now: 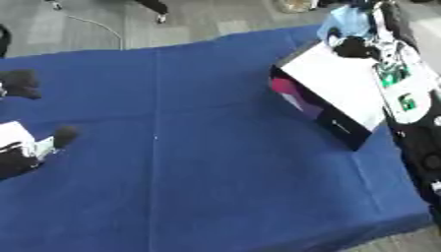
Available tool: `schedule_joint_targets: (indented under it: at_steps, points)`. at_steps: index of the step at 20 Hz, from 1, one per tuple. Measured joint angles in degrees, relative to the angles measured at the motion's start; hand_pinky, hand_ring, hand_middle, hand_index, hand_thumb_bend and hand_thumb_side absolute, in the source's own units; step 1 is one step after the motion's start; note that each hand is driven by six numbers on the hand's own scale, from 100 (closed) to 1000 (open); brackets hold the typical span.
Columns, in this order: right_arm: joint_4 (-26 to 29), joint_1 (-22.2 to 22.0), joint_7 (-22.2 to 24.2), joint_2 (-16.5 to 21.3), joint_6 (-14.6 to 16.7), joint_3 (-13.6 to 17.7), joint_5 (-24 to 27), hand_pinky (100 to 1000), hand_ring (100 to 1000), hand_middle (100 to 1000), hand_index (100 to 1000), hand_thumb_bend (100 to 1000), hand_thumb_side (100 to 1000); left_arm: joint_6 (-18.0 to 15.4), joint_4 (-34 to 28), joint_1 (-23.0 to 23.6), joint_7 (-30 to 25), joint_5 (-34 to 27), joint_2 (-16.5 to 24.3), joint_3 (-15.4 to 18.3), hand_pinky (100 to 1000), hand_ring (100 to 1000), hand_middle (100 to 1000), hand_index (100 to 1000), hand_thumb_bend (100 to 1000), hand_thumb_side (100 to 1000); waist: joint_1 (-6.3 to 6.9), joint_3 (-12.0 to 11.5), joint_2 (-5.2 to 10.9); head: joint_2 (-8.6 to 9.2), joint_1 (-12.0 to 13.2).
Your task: Pick up the objects with one hand, pass them to the other hand, and then place them into the box on the other side of the table.
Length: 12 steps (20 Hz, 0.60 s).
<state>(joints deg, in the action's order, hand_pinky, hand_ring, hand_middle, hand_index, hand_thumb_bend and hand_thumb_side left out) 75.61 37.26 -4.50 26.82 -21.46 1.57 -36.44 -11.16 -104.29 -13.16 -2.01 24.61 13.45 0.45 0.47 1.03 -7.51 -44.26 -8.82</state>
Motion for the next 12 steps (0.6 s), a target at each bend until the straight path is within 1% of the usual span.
schedule_joint_targets:
  at_steps: [1,3,4,5,6,7,8,9,12]
  points:
    - [-1.47,0.11,0.29,0.55,0.39,-0.48,0.54,739,672,384,754,100,281,-0.08,-0.01,0.00,-0.13,-0.10,-0.01,-0.02,845,606,631,794,823,601,0.00,-0.05,0.00,0.00,0.00]
    - [-4.45,0.22,1.33,1.44,1.54,-1.61,1.34,772,759,549,885,100,434,-0.17,-0.03,0.00,-0.38,-0.27,-0.03,-0.07,846,607,632,794,823,603,0.00,-0.19,0.00,0.00,-0.02]
    - [-5.95,0.35,2.07,1.81,2.30,-2.31,1.56,780,777,583,926,100,479,-0.20,-0.04,0.00,-0.50,-0.36,-0.11,-0.13,846,607,632,795,824,603,0.00,-0.31,0.00,0.00,-0.07]
    - [-7.48,0.54,2.87,2.10,3.12,-2.97,1.71,794,808,651,989,163,561,-0.22,-0.04,0.00,-0.63,-0.40,-0.22,-0.15,846,608,633,795,824,604,0.00,-0.37,0.00,0.00,-0.13]
    - [-9.00,0.60,3.76,2.32,4.01,-3.58,1.75,807,831,696,1000,223,596,-0.22,-0.04,0.00,-0.72,-0.42,-0.30,-0.16,847,608,634,796,824,605,0.00,-0.38,0.00,0.00,-0.16]
    - [-10.55,0.66,4.65,2.51,4.90,-4.06,1.70,814,847,724,1000,250,616,-0.26,-0.05,0.00,-0.81,-0.44,-0.41,-0.17,847,608,634,796,824,605,0.00,-0.38,0.00,0.00,-0.18]
    - [-12.11,0.88,5.58,2.70,5.83,-4.37,1.41,832,878,781,1000,306,650,-0.28,-0.05,0.00,-0.91,-0.46,-0.42,-0.18,848,610,636,797,824,606,0.00,-0.39,0.00,0.00,-0.19]
    - [-13.68,1.30,6.52,2.88,6.77,-4.56,0.90,839,889,804,1000,325,663,-0.27,-0.07,0.00,-1.06,-0.48,-0.42,-0.19,848,610,637,797,824,607,0.00,-0.40,0.00,0.00,-0.20]
    - [-18.44,2.62,9.37,3.35,9.70,-4.87,-1.41,871,943,904,1000,425,708,-0.25,-0.11,0.00,-1.55,-0.50,-0.43,-0.20,849,612,638,798,824,609,-0.02,-0.46,0.00,0.00,-0.20]
